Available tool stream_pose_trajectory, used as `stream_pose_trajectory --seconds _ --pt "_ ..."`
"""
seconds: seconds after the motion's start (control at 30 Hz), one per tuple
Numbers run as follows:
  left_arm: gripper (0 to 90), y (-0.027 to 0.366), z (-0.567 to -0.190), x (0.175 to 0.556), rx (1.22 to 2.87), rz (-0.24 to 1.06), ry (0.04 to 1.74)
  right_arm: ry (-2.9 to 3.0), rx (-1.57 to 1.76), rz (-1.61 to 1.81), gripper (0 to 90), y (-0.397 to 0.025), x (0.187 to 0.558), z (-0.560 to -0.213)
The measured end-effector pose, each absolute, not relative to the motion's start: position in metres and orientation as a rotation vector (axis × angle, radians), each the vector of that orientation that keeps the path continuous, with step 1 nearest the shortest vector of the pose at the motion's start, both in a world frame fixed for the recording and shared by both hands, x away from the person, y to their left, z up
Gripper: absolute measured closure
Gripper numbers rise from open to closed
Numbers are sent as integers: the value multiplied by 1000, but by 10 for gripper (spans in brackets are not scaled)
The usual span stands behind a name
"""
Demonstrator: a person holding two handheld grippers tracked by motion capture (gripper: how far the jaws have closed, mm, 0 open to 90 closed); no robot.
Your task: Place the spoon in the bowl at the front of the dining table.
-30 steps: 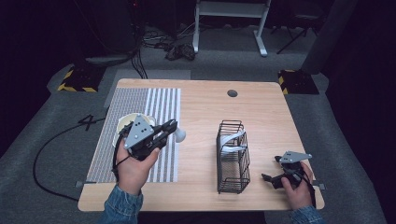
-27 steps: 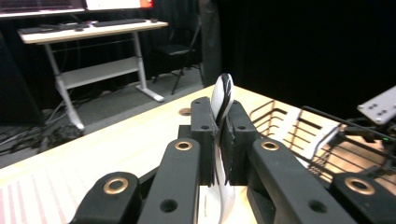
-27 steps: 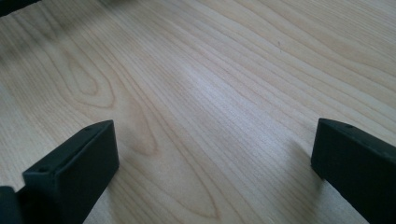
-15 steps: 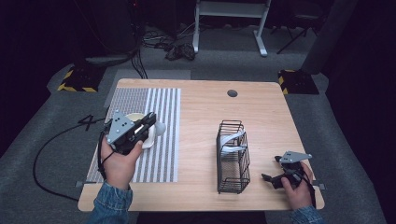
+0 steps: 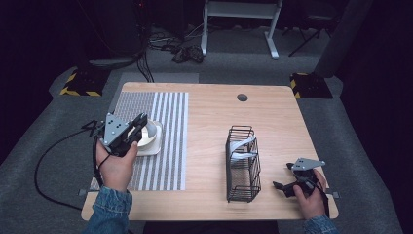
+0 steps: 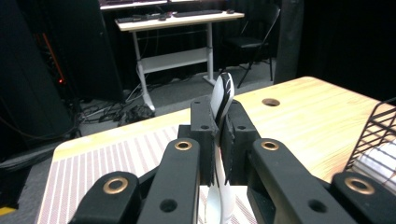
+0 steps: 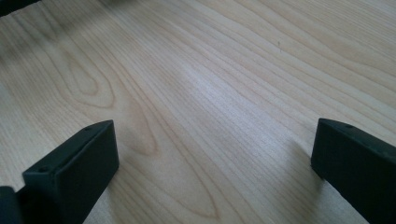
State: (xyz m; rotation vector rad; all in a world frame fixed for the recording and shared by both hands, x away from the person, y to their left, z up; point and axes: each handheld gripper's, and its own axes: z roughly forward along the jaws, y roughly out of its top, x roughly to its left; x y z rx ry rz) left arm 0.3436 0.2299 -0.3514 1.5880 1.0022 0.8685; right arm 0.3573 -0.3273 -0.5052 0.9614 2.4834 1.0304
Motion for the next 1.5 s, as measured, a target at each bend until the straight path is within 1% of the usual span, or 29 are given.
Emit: stream_pose_trajectory --seconds 0.17,0.3,0.33,0.7,0.87,0.97,1.13,1.33,1.43,1.5 --pt "846 238 -360 350 1576 900 1054 2483 961 1031 8 -327 357 -505" --pt "846 242 -366 353 1574 1015 1077 2483 961 1030 8 -327 357 -505" --pt "847 243 -368 354 1569 1025 1085 2483 961 1030 8 -327 357 -505" --pt "846 260 -389 375 1590 1035 1172 2482 963 1030 8 -327 357 -505" --pt "846 268 -401 384 1604 1003 1205 2483 961 1030 8 -327 357 -505" --pt "846 270 -407 386 1597 981 1205 2483 961 1030 8 -327 357 -505" --pt "846 274 -415 390 1605 996 1235 2483 961 1030 8 -327 357 -505" --pt "845 279 -426 396 1602 968 1269 2483 961 1030 8 -327 357 -505" --pt "844 280 -432 398 1624 991 1279 2483 961 1030 8 -327 357 -505" --pt "844 281 -436 399 1600 993 1269 2483 961 1030 8 -327 357 -505"
